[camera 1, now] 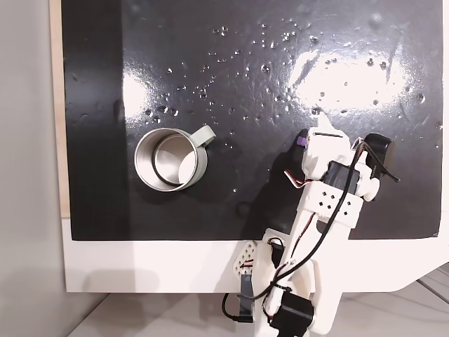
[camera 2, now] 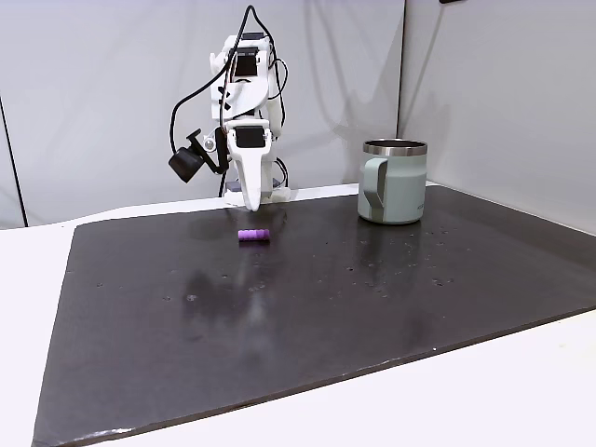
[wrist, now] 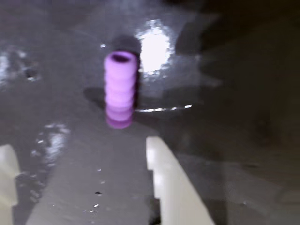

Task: Grasp a pengrip and put it in the cup.

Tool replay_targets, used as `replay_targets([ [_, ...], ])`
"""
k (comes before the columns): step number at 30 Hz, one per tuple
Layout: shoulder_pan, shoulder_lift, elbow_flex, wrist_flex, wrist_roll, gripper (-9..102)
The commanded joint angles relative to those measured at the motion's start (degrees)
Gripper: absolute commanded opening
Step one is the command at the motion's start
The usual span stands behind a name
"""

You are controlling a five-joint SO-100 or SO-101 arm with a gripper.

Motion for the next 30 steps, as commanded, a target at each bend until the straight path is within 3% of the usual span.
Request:
replay_targets([
  [1,-1.1,-2.6,-4.3,2.2,-1.0,28],
  [30,1.1,-23.5,-14.2,5.3,-2.0,26],
])
